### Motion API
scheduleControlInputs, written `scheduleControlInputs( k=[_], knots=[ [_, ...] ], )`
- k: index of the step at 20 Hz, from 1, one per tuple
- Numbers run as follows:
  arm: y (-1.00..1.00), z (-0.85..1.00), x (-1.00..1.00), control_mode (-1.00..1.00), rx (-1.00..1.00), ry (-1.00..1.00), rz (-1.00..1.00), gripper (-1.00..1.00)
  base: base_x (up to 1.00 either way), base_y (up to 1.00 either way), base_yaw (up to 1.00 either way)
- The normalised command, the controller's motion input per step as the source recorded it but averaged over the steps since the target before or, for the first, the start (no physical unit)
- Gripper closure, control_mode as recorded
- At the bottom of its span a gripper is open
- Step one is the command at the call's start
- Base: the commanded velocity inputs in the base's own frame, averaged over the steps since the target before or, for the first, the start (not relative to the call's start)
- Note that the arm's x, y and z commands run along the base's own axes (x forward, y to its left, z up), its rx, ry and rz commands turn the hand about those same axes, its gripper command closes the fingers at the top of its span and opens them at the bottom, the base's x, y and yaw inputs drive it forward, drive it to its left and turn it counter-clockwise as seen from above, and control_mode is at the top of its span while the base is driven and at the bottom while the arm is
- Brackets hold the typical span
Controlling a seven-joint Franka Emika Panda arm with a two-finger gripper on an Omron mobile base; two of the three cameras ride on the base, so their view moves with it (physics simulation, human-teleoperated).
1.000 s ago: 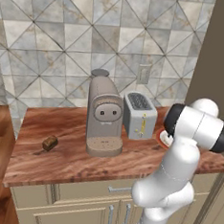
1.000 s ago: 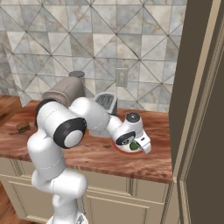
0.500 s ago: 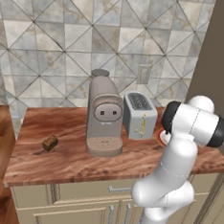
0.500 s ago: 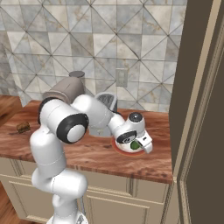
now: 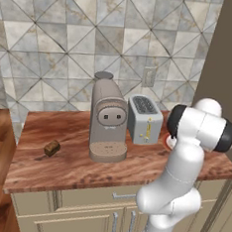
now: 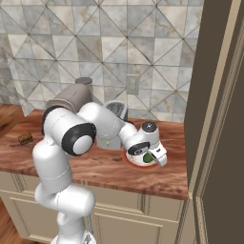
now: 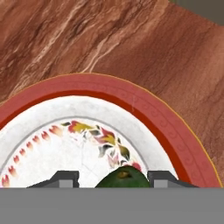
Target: Pick the avocado and bread from the counter and place them on the plate. Then pick the jam from the cabinet and place it next to the plate. Lastly close the cabinet door.
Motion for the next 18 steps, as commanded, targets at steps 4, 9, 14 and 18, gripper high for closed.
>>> scheduleControlInputs(
  k=[4,9,14,18],
  knots=[
    [0.00,0.21,-0.24,-1.00,0.00,-0.11,0.00,-1.00,0.00,0.00,0.00],
    [0.00,0.38,-0.24,-1.00,0.00,-0.12,0.00,-1.00,0.00,0.00,0.00],
    [0.11,0.46,-0.31,-1.00,0.00,-0.13,0.00,-1.00,0.00,0.00,0.00],
    [0.51,0.49,-0.30,-1.00,-0.03,-0.07,0.00,-1.00,0.00,0.00,0.00]
  ],
)
